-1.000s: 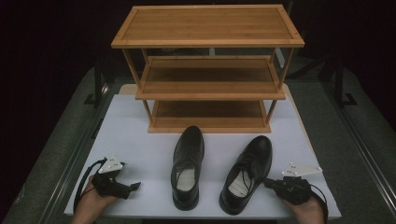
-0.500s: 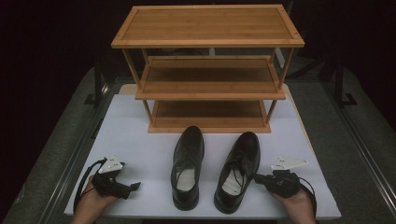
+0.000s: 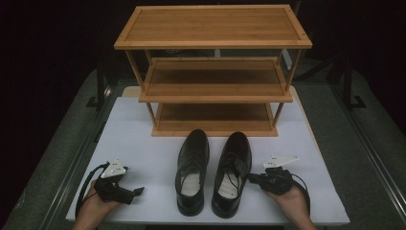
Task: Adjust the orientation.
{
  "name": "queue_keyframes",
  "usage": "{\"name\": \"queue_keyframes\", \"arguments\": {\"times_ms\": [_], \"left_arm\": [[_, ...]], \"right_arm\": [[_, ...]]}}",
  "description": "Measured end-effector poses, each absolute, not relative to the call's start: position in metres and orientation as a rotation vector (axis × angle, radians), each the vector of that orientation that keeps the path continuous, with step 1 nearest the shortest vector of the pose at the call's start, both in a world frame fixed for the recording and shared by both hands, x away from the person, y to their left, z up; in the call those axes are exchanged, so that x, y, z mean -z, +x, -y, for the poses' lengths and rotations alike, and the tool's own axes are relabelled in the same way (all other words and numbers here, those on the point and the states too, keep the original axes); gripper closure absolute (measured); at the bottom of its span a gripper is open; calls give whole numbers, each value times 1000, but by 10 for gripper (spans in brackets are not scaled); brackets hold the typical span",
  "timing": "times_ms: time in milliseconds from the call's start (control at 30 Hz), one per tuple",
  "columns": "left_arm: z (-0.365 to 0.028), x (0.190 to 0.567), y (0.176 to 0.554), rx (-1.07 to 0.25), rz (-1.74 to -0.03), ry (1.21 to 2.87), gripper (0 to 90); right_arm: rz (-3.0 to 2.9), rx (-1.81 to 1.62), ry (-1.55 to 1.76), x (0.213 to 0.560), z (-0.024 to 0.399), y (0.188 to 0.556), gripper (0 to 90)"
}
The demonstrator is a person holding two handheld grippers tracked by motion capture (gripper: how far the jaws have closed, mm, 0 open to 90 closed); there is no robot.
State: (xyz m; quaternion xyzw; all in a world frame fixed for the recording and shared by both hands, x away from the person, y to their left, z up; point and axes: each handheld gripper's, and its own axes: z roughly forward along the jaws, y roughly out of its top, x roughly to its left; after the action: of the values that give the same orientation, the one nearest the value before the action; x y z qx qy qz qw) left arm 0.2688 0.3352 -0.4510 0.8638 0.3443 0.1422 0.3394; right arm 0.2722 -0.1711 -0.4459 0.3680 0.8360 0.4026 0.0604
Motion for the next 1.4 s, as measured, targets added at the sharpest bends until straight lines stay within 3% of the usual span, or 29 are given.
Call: {"name": "queue_keyframes", "arguments": {"times_ms": [900, 1067, 1100, 1233, 1400], "left_arm": [[-335, 451, 269, -370, -897, 2249, 0], [-335, 451, 269, -370, -899, 2250, 0], [-335, 450, 269, -370, -911, 2247, 0], [-331, 448, 268, -373, -935, 2245, 0], [-326, 436, 265, -340, -913, 2179, 142]], "right_arm": [[-2556, -1233, 1070, 446, 149, 290, 896], [-2542, -1245, 1096, 440, 155, 289, 787], [-2528, -1226, 1117, 439, 159, 288, 712], [-2489, -1216, 1157, 434, 168, 288, 609], [-2447, -1246, 1179, 423, 177, 286, 522]]}}
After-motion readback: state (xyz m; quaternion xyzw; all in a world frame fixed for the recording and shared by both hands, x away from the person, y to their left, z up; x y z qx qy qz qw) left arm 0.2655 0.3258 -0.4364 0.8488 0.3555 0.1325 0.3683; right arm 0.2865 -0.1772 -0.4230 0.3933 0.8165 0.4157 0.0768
